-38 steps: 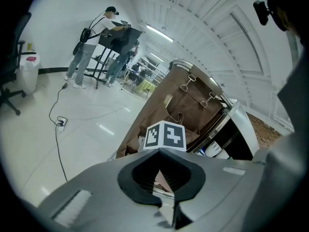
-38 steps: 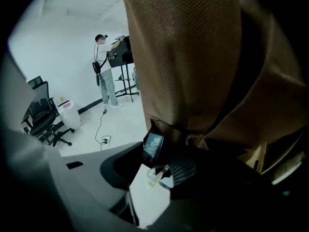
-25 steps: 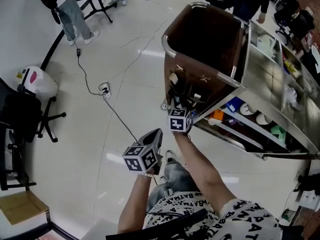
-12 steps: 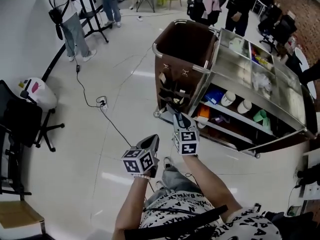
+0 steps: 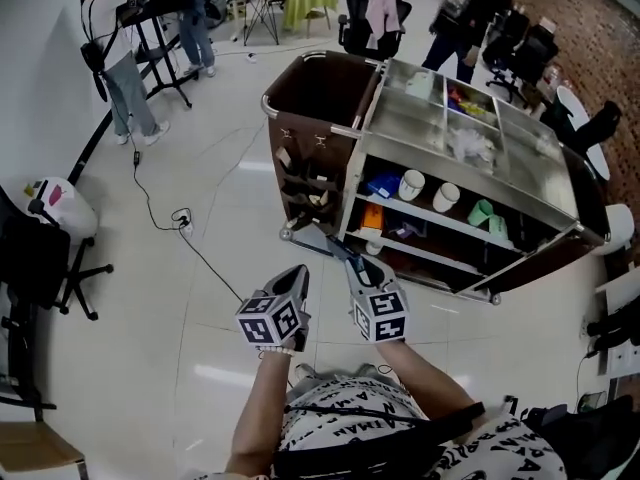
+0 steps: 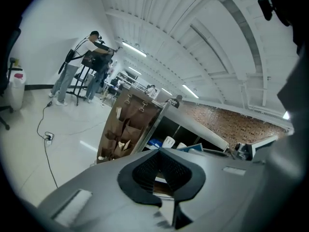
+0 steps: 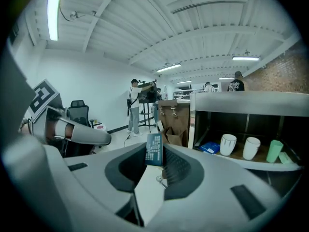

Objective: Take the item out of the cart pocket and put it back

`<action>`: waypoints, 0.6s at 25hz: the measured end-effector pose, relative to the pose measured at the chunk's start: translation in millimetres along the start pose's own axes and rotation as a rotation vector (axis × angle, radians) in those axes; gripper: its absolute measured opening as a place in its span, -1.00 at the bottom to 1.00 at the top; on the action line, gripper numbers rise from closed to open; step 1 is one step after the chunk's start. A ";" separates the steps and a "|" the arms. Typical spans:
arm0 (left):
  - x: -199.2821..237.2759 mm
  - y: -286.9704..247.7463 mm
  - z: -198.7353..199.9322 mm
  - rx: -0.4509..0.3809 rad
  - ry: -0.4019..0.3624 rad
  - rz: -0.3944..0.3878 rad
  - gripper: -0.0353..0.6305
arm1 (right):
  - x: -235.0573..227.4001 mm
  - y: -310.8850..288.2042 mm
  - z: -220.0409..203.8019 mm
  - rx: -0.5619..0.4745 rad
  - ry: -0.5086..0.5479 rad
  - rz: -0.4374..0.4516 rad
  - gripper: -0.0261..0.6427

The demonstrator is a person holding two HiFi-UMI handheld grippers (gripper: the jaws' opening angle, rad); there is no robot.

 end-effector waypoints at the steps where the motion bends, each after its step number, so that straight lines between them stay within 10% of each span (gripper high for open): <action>1: -9.5 -3.0 -1.3 -0.011 -0.003 -0.004 -0.90 | -5.3 8.2 -2.0 0.002 -0.011 -0.006 -0.63; 15: -72.0 1.6 -37.0 -0.004 -0.082 0.060 -0.90 | -41.0 58.7 -14.6 0.029 -0.120 0.046 -0.63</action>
Point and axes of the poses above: the fingertips, and each gripper's own axes: y backward along the fingers, x to its left, z out of its top, the point moved 1 cm from there along y, backward along the fingers, and after that the axes turned 11 degrees about -x, right-handed, at the moved point
